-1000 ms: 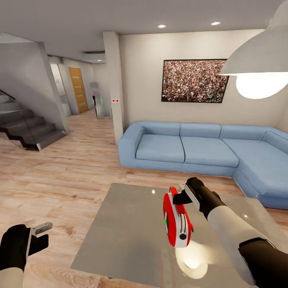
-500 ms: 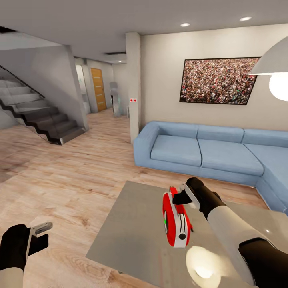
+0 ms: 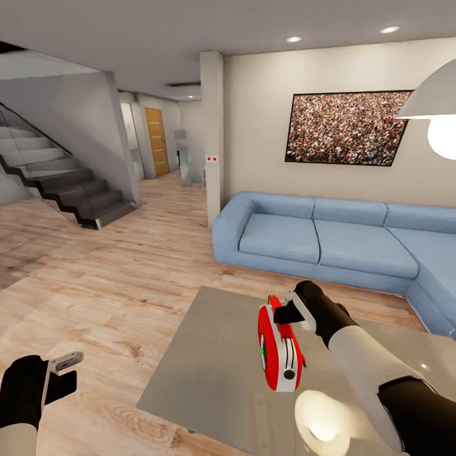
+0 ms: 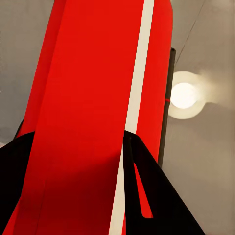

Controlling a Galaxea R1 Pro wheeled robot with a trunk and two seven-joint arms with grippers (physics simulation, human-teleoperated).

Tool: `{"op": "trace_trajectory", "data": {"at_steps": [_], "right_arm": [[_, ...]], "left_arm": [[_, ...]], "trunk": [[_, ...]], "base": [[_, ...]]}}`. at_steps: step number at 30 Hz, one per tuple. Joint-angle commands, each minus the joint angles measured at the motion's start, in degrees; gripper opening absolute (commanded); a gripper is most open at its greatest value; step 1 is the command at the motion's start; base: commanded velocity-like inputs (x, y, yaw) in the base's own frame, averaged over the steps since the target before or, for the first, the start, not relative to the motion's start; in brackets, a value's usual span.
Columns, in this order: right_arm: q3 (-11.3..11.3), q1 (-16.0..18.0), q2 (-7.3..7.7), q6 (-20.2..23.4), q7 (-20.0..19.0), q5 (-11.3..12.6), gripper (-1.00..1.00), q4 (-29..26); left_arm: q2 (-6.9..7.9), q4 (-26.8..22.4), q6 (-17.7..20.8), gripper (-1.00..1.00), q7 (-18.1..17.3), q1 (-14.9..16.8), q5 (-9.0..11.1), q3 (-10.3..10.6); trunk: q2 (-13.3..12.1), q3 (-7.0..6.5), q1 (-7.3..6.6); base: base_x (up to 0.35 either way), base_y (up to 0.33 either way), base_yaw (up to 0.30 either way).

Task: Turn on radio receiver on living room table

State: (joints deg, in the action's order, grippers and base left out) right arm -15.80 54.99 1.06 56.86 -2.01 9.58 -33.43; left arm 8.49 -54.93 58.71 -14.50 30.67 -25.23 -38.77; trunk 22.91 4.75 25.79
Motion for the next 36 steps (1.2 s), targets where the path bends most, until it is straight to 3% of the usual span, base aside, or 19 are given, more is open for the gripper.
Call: {"op": "trace_trajectory", "data": {"at_steps": [1,36], "right_arm": [[0.03,0.0,0.0,0.0,-0.02,0.08,-1.0,-0.01],[-0.01,0.01,0.0,0.09,0.06,0.17,-1.0,0.03]], "left_arm": [[0.01,0.0,0.0,-1.0,0.0,0.0,0.0,-0.02],[-0.25,0.07,-0.17,-1.0,-0.01,0.0,0.09,0.01]], "trunk": [[0.01,0.0,0.0],[0.41,0.17,0.22]], "base": [[0.0,0.0,0.0],[0.0,0.0,0.0]]}}
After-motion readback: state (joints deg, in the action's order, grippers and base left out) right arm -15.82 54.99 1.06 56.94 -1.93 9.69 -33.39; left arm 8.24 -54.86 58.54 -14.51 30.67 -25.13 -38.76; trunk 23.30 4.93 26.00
